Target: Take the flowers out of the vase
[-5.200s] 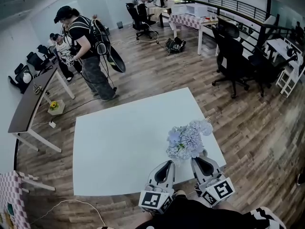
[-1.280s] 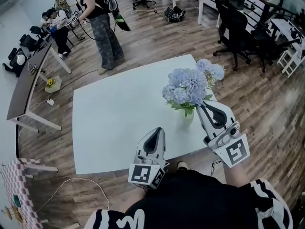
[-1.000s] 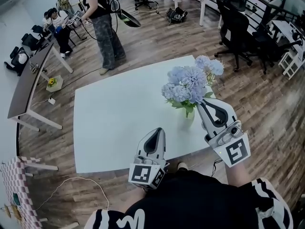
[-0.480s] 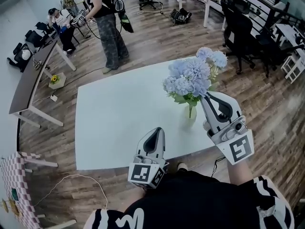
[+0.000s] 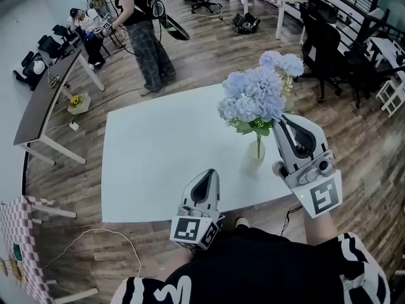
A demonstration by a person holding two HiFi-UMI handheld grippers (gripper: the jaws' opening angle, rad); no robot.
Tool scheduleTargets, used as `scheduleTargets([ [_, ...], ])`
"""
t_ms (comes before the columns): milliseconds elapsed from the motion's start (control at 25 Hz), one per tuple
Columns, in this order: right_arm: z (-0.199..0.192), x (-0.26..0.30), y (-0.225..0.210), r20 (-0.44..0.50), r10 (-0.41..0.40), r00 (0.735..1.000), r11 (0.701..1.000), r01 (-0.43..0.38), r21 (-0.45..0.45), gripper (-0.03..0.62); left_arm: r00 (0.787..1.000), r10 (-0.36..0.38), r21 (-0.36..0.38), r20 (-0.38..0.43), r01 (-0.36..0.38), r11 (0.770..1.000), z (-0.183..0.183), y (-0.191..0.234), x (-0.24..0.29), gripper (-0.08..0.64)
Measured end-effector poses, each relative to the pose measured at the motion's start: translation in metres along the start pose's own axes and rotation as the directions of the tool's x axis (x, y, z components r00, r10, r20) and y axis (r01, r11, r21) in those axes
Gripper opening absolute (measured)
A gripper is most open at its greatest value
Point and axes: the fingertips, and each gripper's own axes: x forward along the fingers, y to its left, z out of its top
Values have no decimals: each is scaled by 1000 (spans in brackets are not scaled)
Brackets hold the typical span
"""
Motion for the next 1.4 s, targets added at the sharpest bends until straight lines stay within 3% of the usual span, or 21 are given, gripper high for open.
scheduleTargets([
  [440, 14, 16, -9, 62, -13, 998, 1000, 13, 2, 25, 999, 37, -3, 13, -37, 999, 4, 9, -6, 5],
  [800, 15, 30, 10, 86, 31, 996, 998, -35, 44, 25, 995, 97, -1, 30, -98, 995, 11, 25, -18, 5],
  [1160, 9, 67, 96, 57, 77, 995, 990, -83, 110, 25, 985, 162, -4, 60, -162, 987, 16, 82, -81, 5],
  [1400, -8, 70, 101, 25, 113, 993, 980, -115, 161, 25, 977, 207, -9, 58, -207, 978, 19, 82, -83, 5],
])
